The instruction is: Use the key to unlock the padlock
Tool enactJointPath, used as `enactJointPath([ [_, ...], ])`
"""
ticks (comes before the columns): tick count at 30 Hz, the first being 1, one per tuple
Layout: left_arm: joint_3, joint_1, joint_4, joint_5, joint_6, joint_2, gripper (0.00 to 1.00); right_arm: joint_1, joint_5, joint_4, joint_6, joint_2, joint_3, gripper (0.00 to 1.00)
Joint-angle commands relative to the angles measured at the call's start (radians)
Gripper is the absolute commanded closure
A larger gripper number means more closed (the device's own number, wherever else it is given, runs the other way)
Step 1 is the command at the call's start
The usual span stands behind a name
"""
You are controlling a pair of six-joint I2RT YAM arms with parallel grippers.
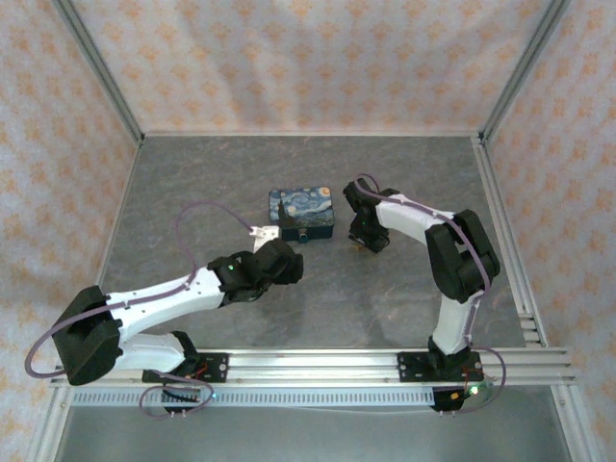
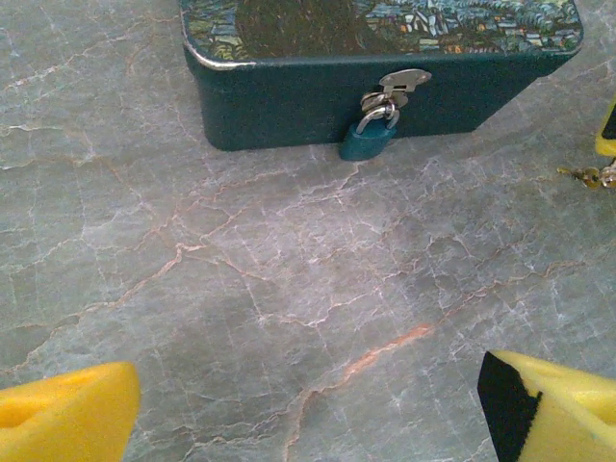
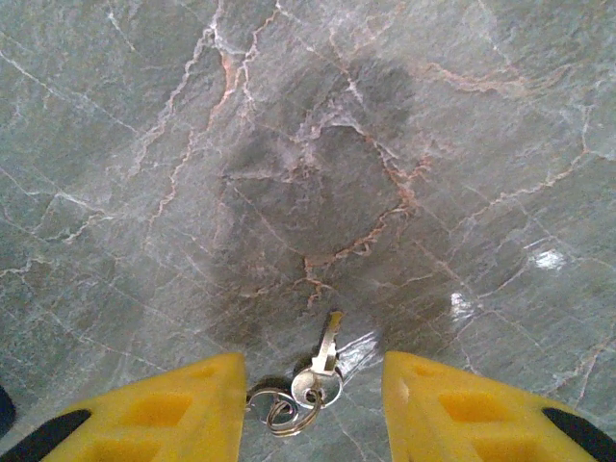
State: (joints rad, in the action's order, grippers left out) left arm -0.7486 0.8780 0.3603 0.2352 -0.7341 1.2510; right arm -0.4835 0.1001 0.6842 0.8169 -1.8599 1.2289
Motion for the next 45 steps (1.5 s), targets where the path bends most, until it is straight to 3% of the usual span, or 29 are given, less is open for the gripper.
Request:
enactJointPath([
  [1, 0.001, 0.017, -0.014, 0.061, -0.025, 0.000, 0.08, -0.005, -0.036, -0.012, 0.031, 0.003, 0.001, 0.57],
  [31, 0.054, 0.039, -0.007, 0.083, -0.068, -0.061, 0.08, 0.008, 0.045, -0.097, 0.154, 0.038, -0.092, 0.67],
  [45, 0.089, 0.038, -0.017, 0.091, -0.073, -0.094, 0.08, -0.027, 0.074, -0.122, 0.216, 0.040, -0.098, 0.63],
])
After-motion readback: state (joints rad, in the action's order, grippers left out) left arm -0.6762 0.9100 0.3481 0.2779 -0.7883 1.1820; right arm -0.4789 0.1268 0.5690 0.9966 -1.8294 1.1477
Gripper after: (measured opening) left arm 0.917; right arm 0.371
